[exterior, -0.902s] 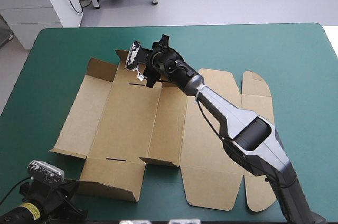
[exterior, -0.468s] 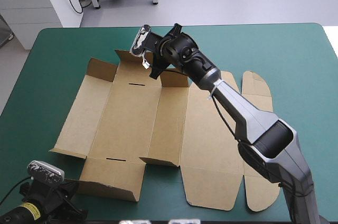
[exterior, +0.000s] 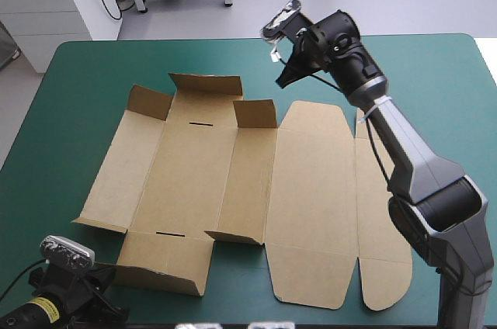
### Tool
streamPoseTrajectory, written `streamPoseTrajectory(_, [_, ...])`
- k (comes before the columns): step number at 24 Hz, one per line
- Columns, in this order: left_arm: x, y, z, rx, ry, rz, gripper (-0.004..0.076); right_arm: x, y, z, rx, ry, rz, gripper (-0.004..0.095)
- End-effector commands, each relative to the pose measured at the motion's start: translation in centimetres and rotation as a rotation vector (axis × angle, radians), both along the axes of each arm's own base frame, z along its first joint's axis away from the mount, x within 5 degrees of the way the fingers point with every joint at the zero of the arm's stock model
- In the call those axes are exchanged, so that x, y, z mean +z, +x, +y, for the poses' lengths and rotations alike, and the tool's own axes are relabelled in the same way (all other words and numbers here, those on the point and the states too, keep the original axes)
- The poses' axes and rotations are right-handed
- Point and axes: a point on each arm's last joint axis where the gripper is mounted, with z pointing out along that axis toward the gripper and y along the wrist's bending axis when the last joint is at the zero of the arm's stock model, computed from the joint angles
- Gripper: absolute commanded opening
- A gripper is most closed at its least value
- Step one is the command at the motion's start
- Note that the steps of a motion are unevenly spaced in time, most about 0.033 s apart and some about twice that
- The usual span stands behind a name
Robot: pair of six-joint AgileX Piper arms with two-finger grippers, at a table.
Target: Fold the box
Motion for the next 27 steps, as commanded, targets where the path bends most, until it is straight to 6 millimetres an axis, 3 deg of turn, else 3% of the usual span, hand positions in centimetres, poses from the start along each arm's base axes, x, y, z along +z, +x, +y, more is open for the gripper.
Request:
streamPoseTrajectory(1, [1.0,0.3,-0.2,0.002,-0.040,-0.056,-0.0008,5.2,-1.8,-4.2,-0.082,0.080,-0.120,-0.0020])
streamPoseTrajectory(9, [1.0,0.3,-0.2,0.002,-0.040,-0.056,-0.0008,7.8,-2.6,-11.7,-0.223,0.290,-0.108,-0.0019])
streamPoseTrajectory(15, [1.0,0.3,-0.2,0.002,-0.040,-0.056,-0.0008,8.0,-4.4,-14.9,-0.302,0.295,-0.084,-0.0019])
streamPoseTrajectory(21, [1.0,0.3,-0.2,0.002,-0.038,-0.056,-0.0008,4.6,-9.6,-15.8,-0.317,0.255,0.057,-0.0019])
streamPoseTrajectory(27, [1.0,0.3,-0.2,0.002,-0.038,-0.056,-0.0008,1.9,-18.0,-16.0,-0.280,0.357,-0.039,-0.0019])
